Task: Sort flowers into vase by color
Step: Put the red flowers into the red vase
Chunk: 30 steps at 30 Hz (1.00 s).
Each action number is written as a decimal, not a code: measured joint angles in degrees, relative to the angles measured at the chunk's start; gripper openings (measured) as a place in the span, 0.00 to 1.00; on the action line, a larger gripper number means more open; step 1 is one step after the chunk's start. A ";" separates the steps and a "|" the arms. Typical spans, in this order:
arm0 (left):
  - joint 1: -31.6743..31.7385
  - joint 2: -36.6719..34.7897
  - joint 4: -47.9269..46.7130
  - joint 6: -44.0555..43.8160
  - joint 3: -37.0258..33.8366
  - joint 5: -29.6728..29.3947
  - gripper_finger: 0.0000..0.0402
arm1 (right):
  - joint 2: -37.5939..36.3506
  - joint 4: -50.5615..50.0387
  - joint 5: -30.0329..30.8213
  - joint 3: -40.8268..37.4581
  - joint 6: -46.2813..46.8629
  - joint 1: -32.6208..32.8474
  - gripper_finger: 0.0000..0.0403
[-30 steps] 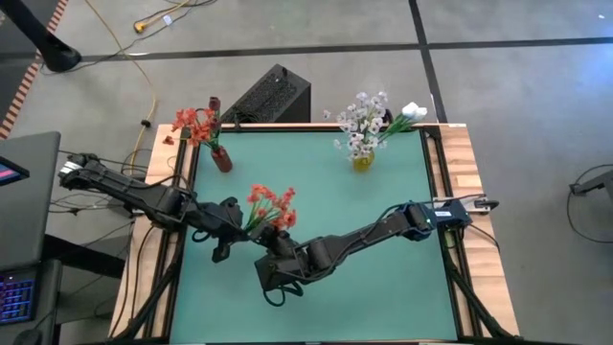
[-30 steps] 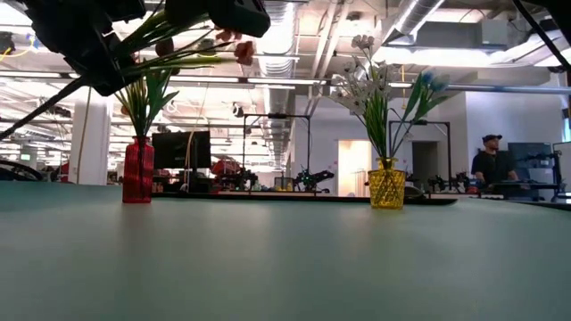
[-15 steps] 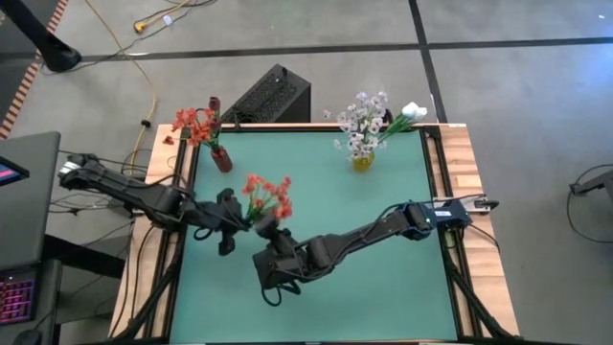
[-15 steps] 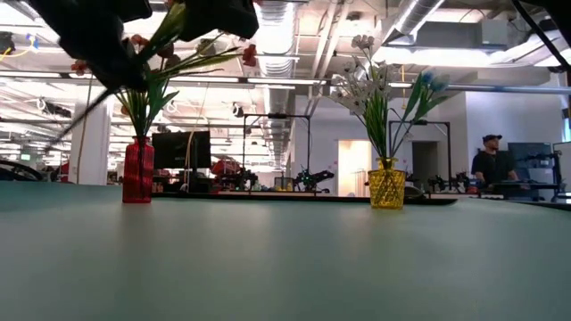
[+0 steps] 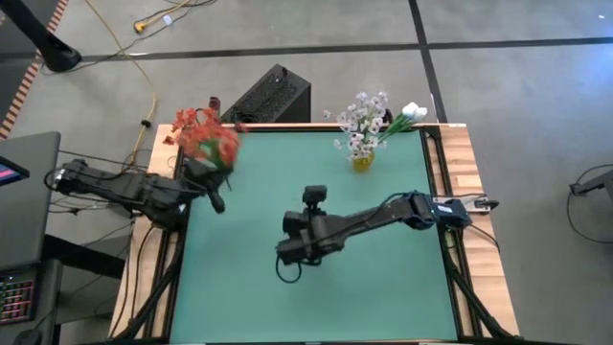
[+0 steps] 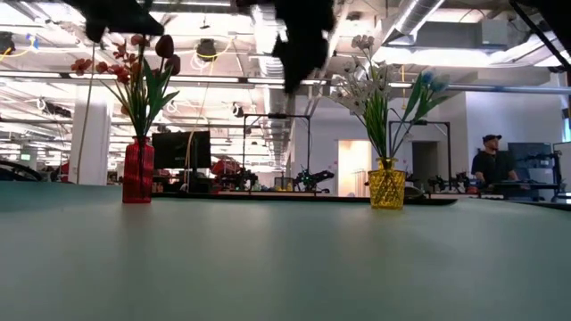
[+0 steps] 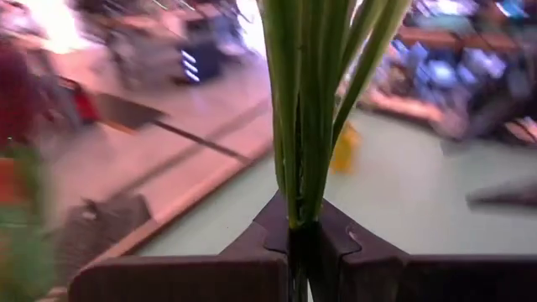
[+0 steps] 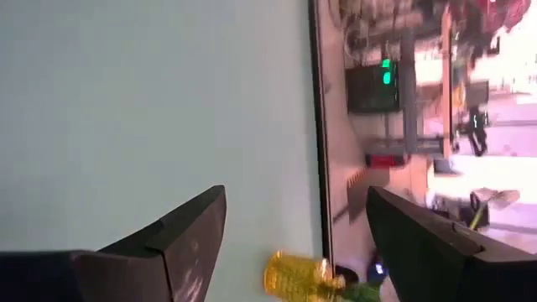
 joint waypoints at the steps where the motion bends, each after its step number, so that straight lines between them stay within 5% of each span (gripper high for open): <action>1: -0.60 -0.93 0.36 0.61 0.00 -3.21 0.00 | -0.50 0.38 -0.19 -2.07 0.06 -0.10 0.77; 8: -2.31 -3.28 0.02 2.10 0.02 -25.19 0.00 | -2.77 0.76 4.96 -17.45 7.34 -0.90 0.77; 13: -1.57 -1.88 -3.48 4.71 0.02 -25.44 0.00 | -5.73 9.31 0.97 -27.88 9.49 -4.09 0.77; 19: -1.47 -2.58 -6.31 8.84 -2.40 -26.74 0.00 | -9.48 24.84 -4.46 -36.84 0.02 -6.62 0.77; 22: 0.04 -4.70 -0.53 16.55 -6.71 -17.97 0.00 | -12.56 32.57 -9.23 -40.80 -5.67 -7.99 0.77; 26: 6.04 -6.16 23.13 34.48 -13.47 3.81 0.00 | -17.77 43.67 -12.93 -45.79 -11.50 -10.60 0.77; 30: 13.19 -6.11 31.94 43.15 -15.95 13.90 0.00 | -21.54 51.01 -16.90 -50.20 -11.39 -12.89 0.77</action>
